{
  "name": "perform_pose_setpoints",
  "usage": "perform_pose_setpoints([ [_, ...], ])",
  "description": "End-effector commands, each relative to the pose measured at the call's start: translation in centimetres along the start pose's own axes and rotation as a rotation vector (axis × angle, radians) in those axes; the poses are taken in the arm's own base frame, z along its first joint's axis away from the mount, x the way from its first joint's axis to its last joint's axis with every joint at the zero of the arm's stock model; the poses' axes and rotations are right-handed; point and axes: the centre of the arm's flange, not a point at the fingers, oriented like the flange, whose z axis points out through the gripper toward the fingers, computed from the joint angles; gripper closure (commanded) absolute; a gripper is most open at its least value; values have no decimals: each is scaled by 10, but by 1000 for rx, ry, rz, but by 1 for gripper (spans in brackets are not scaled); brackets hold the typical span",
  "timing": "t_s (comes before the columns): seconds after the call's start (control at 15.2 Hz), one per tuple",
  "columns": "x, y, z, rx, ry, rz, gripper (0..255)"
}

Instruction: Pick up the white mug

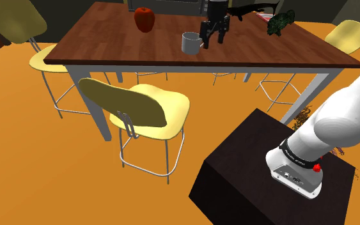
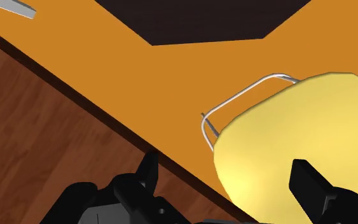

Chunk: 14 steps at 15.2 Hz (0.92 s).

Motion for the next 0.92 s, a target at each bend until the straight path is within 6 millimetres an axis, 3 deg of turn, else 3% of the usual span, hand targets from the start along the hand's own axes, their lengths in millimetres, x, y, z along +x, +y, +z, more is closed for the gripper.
perform_pose_setpoints([
  [0.0, 26, -1, 1, -6, 6, 4, 0],
  [0.79, 179, 4, 3, -40, 36, 26, 0],
  [0.86, 182, 4, 3, -41, 37, 26, 0],
])
